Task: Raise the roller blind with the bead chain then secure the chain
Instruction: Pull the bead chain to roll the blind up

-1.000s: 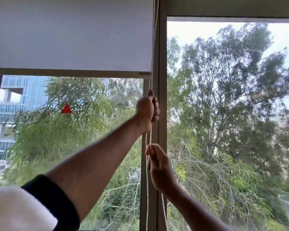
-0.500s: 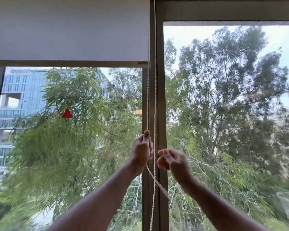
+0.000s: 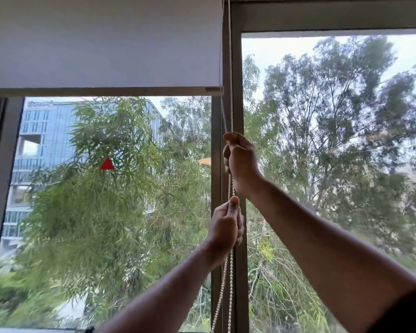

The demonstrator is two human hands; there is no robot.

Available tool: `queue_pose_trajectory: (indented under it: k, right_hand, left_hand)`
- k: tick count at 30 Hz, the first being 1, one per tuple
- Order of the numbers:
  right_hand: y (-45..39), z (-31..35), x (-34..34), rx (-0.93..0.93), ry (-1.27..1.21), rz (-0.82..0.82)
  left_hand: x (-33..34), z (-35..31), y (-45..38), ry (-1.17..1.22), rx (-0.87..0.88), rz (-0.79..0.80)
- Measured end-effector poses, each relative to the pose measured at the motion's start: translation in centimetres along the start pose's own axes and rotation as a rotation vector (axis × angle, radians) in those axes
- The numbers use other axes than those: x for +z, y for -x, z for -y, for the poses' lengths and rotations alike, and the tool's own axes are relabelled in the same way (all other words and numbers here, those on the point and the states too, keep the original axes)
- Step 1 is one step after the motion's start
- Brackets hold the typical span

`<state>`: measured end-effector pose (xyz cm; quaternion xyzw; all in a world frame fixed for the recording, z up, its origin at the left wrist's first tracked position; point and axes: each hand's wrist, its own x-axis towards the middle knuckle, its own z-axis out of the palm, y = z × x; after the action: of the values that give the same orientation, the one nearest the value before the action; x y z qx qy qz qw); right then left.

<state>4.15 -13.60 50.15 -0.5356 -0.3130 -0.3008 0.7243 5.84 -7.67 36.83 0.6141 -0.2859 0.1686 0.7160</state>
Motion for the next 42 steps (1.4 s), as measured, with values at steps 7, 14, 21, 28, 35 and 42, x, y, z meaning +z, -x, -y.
queue_pose_trajectory:
  k: [7, 14, 21, 28, 35, 42]
  right_hand:
    - [2.8, -0.4, 0.2, -0.176, 0.034, 0.016]
    - [3.6, -2.1, -1.3, -0.295, 0.091, 0.061]
    - [4.2, -3.6, -2.7, -0.396, 0.199, 0.068]
    - [6.0, -6.2, -5.0, -0.346, 0.316, 0.177]
    - [1.8, -4.4, -6.9, 0.164, 0.156, 0.4]
    - [-5.3, 3.8, -5.1, 0.236, -0.248, 0.306]
  left_hand:
    - [-3.8, -2.7, -1.0, -0.025, -0.12, 0.061]
    - [-0.6, -13.5, -5.2, 0.042, -0.029, -0.01]
    - [3.1, -22.2, -7.4, 0.138, -0.062, -0.046]
    - [3.9, -18.8, -6.6, 0.027, -0.067, -0.036]
    - [3.7, -14.3, -5.5, 0.005, -0.062, -0.105]
    - [3.0, -10.1, -3.8, -0.02, -0.097, -0.085]
